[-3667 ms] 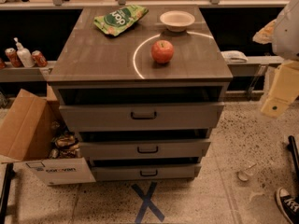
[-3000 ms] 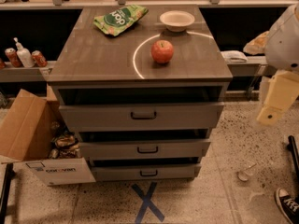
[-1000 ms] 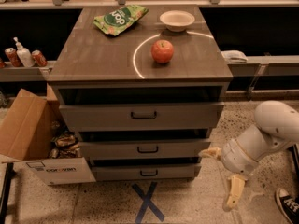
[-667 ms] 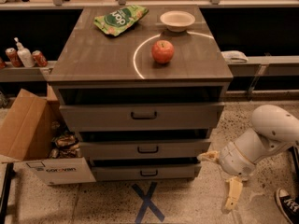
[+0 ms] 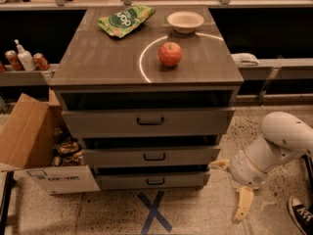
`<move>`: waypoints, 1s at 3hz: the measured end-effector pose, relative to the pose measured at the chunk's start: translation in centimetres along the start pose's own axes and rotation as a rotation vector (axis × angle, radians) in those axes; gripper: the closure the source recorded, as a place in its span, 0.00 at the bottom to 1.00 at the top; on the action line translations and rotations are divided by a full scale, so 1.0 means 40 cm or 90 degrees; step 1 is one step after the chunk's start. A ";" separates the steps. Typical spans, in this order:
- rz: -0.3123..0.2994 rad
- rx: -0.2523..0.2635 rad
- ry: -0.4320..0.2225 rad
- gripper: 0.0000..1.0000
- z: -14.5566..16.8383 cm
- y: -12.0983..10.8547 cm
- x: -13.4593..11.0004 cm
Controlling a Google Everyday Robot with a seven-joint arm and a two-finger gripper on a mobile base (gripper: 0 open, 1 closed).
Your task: Open bottom drawer
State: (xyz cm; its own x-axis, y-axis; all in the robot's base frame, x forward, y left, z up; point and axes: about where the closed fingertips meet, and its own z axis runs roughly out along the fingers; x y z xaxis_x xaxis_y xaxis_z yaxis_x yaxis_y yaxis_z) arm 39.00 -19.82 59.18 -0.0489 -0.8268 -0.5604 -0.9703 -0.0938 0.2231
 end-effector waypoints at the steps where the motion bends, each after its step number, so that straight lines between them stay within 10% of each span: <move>1: 0.007 0.023 0.061 0.00 0.044 -0.048 0.102; 3: 0.012 0.050 0.134 0.00 0.179 -0.155 0.363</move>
Offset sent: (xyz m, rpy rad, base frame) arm 0.0412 -0.0938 -0.1514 -0.3006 -0.1205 -0.0257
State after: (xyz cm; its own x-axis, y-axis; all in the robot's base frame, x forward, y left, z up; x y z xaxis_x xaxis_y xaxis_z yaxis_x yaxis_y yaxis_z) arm 42.59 -27.28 43.94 -0.0242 -0.9264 -0.3758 -0.9857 -0.0406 0.1637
